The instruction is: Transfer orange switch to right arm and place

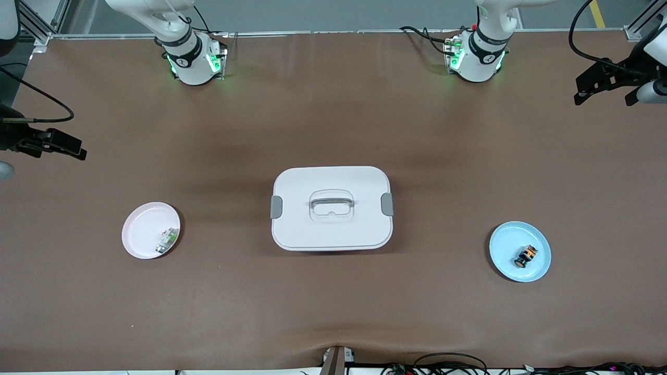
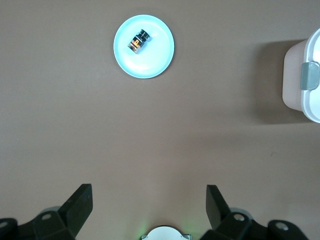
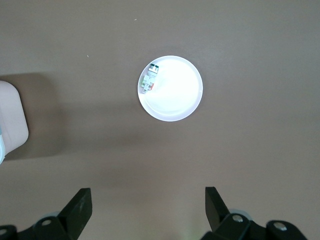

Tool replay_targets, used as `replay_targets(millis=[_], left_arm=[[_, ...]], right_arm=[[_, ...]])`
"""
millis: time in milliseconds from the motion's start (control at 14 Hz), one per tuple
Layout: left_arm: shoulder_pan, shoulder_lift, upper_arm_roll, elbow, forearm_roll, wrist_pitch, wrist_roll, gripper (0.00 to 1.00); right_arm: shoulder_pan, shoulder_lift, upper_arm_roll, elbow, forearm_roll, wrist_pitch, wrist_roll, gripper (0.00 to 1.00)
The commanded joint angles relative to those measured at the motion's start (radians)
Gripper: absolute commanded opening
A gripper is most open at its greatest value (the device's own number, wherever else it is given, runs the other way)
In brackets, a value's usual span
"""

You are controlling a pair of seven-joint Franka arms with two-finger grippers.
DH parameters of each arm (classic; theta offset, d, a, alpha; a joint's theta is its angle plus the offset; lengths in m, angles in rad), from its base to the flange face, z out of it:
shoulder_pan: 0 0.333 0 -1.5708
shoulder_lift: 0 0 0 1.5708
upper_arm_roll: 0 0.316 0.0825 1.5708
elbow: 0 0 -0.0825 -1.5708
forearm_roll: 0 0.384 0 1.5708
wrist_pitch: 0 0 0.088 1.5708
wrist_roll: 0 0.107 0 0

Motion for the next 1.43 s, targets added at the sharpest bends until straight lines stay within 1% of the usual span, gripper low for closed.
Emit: replay_targets(millis=[0, 214, 429, 571, 714, 857, 1000, 1071, 1143, 1357], left_arm=[[0.003, 0.004, -0.004, 0.028, 0.008, -0.014, 0.005, 1.00], [0.005, 0.010, -0.003, 0.028, 0.019, -0.012, -0.006, 1.00], [0.011, 0.064, 0.007, 0.026, 0.016, 0.003, -0.024, 1.00], [0.053, 0.105, 0.007, 0.017, 0.022, 0.073, -0.032, 1.00], [0.067, 0.157, 0.008, 0.003, 0.022, 0.115, -0.039, 1.00], [0.089, 0.192, 0.008, -0.026, 0.022, 0.185, -0.067, 1.00], [0.095, 0.208, 0.007, -0.099, 0.022, 0.280, -0.105, 1.00], [0.097, 0.211, 0.008, -0.145, 0.022, 0.360, -0.122, 1.00], [0.103, 0.243, 0.008, -0.167, 0.024, 0.412, -0.154, 1.00], [0.129, 0.352, 0.007, -0.167, 0.022, 0.510, -0.292, 1.00]], right_arm=[[0.000, 0.009, -0.002, 0.021, -0.009, -0.009, -0.003, 1.00], [0.002, 0.009, -0.002, 0.026, -0.010, -0.007, 0.003, 1.00], [0.003, 0.009, -0.002, 0.029, -0.007, -0.007, 0.004, 1.00], [0.005, 0.009, -0.002, 0.029, -0.009, -0.007, 0.006, 1.00], [0.005, 0.009, -0.002, 0.029, -0.007, -0.007, 0.006, 1.00], [0.005, 0.009, -0.002, 0.029, -0.007, -0.007, 0.006, 1.00], [0.005, 0.009, -0.002, 0.029, -0.007, -0.007, 0.006, 1.00], [0.005, 0.009, -0.002, 0.029, -0.007, -0.007, 0.006, 1.00], [0.005, 0.009, -0.002, 0.029, -0.006, -0.007, 0.006, 1.00], [0.005, 0.009, -0.002, 0.029, -0.006, -0.007, 0.006, 1.00]])
